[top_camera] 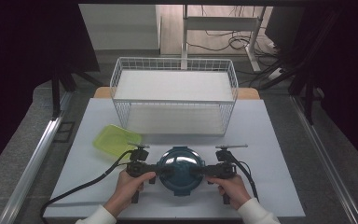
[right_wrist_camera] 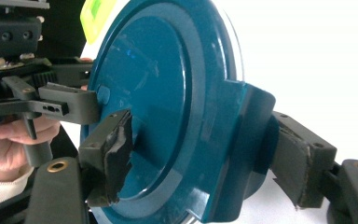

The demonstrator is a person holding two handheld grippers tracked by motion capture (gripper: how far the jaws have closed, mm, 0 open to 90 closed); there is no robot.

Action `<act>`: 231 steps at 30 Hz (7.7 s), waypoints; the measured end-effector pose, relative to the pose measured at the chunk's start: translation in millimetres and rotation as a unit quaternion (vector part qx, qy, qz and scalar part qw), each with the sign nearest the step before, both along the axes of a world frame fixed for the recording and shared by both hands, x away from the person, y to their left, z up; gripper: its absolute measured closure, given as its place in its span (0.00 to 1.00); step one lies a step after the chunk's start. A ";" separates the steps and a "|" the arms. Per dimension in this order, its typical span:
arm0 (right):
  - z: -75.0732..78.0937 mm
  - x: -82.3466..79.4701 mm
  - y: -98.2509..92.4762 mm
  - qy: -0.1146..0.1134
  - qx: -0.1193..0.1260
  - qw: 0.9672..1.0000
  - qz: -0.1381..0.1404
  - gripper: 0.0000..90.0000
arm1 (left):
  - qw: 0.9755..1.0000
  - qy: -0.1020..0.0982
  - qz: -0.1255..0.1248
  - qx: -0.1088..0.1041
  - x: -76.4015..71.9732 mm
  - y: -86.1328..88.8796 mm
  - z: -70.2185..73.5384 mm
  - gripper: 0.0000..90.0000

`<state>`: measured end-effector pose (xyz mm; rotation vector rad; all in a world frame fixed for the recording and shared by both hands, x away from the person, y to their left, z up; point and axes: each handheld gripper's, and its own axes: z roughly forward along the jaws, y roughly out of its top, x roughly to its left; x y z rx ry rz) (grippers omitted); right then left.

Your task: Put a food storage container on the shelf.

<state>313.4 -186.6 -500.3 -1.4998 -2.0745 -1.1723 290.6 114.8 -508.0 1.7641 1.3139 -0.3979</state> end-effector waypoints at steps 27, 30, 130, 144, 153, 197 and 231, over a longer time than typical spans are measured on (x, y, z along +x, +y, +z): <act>10.9 -8.7 -6.6 -0.008 0.012 0.999 -0.029 0.38 | 0.999 -0.029 0.008 0.016 -13.6 -2.8 16.2 0.42; 13.5 -8.8 -5.7 -0.016 0.008 0.999 -0.029 0.38 | 0.999 -0.029 0.010 0.015 -13.5 -3.0 16.8 0.42; 186.8 63.0 29.6 -0.147 0.015 0.989 -0.008 0.38 | 0.988 -0.152 0.027 0.014 55.1 33.5 189.2 0.43; 207.8 86.1 31.6 -0.159 0.018 0.987 -0.018 0.38 | 0.987 -0.157 0.027 0.005 83.6 37.0 210.6 0.44; 224.1 110.7 36.2 -0.161 0.016 0.987 -0.021 0.39 | 0.987 -0.157 0.022 0.002 113.0 42.5 224.6 0.44; 203.6 198.2 35.8 -0.070 0.036 0.995 -0.066 0.39 | 0.995 -0.068 0.051 -0.050 205.2 49.4 195.4 0.44; 204.0 191.5 50.8 -0.141 -0.004 0.980 -0.139 0.07 | 0.976 -0.192 0.104 0.024 179.9 52.2 203.4 0.22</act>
